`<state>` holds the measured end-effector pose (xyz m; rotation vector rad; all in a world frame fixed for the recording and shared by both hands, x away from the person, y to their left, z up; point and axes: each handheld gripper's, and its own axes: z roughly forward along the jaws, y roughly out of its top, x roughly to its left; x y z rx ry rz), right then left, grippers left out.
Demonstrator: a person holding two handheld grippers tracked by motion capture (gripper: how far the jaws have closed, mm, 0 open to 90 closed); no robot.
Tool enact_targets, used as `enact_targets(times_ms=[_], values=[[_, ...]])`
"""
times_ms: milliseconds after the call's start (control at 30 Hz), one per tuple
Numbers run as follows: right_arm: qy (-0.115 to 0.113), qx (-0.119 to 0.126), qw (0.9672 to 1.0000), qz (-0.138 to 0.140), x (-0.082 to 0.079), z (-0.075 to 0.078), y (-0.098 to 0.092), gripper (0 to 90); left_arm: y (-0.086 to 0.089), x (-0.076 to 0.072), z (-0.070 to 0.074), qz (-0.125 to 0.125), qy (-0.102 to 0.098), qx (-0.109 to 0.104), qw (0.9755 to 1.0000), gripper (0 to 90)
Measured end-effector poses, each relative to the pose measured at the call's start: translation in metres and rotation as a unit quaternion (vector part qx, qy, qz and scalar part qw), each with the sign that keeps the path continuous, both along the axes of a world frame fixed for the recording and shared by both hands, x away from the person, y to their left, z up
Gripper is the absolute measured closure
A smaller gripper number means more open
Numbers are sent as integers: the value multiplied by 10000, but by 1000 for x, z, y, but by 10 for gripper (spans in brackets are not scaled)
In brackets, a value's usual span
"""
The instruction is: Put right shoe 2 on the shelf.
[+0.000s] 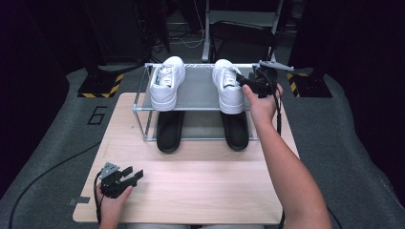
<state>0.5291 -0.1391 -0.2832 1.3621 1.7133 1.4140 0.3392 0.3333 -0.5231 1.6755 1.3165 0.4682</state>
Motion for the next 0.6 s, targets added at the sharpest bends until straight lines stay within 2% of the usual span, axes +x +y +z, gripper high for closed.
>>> enact_targets(times_ms=[100,133,233,333,433,600], values=[[-279,-176,9993,152,-22,4,0,441,1,0,0,57,-7,-25,10000,436],[-310,-225,9991,173,-31,6,0,440,1,0,0,64,-10,-24,10000,436],[-372,-84,9987,338,-48,10,-5,434,1,0,0,42,7,2,10000,435],[-336,-19,9984,461,-63,10,-8,424,0,1,0,45,11,-8,10000,435],[-389,-63,9978,536,-83,2,-11,419,-1,1,-1,48,22,1,10000,433],[-568,-247,9966,545,-123,-25,-9,404,-2,1,0,27,-35,17,10000,427]])
